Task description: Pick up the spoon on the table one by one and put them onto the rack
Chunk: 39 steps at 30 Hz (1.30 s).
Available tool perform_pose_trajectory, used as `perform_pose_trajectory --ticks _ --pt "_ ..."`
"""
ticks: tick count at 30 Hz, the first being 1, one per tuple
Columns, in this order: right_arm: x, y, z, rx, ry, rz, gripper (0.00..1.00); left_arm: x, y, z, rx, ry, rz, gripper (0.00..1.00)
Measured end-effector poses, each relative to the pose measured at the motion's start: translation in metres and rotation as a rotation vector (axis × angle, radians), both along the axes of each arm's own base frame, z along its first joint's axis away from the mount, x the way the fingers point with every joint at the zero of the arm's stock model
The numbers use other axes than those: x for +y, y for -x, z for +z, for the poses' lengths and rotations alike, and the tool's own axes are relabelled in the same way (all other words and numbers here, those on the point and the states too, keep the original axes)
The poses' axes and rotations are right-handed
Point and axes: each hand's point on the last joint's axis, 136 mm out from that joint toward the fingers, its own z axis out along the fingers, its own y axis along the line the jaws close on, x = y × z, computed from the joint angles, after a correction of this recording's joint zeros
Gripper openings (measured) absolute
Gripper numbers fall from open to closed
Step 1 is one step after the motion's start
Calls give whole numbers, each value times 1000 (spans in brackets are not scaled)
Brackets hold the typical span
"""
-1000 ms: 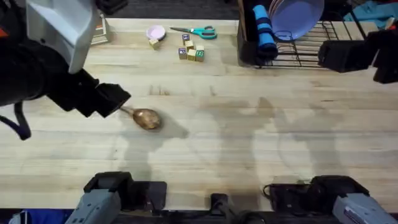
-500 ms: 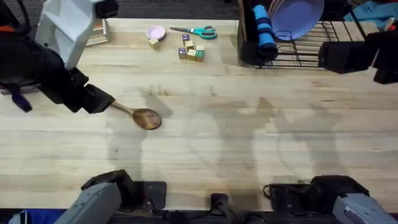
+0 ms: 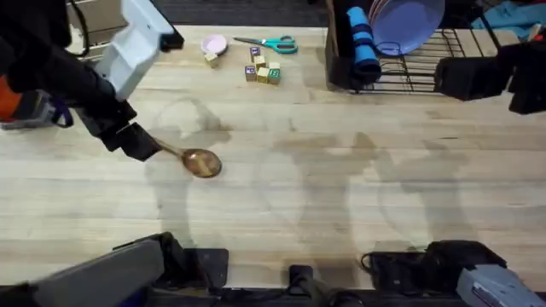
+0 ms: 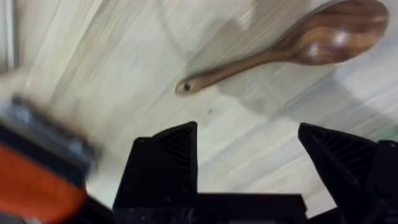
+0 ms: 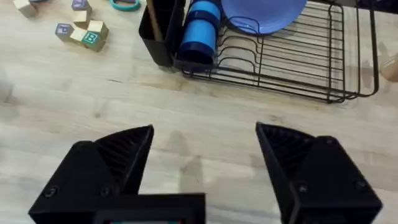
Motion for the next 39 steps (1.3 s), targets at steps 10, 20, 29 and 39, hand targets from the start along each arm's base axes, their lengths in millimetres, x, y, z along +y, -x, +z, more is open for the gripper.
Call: perform_pose_trajectory --ticks 10,20,29,39 --pt "0 0 0 2 0 0 996 -4 -7 -31 79 80 -303 993" --pt "0 3 -4 21 0 0 997 1 -16 -42 72 83 -378 993" --pt "0 3 -4 22 1 0 997 -6 -21 -66 119 160 -452 993" --pt "0 3 -4 21 13 9 997 -16 -21 -87 145 234 -591 993"
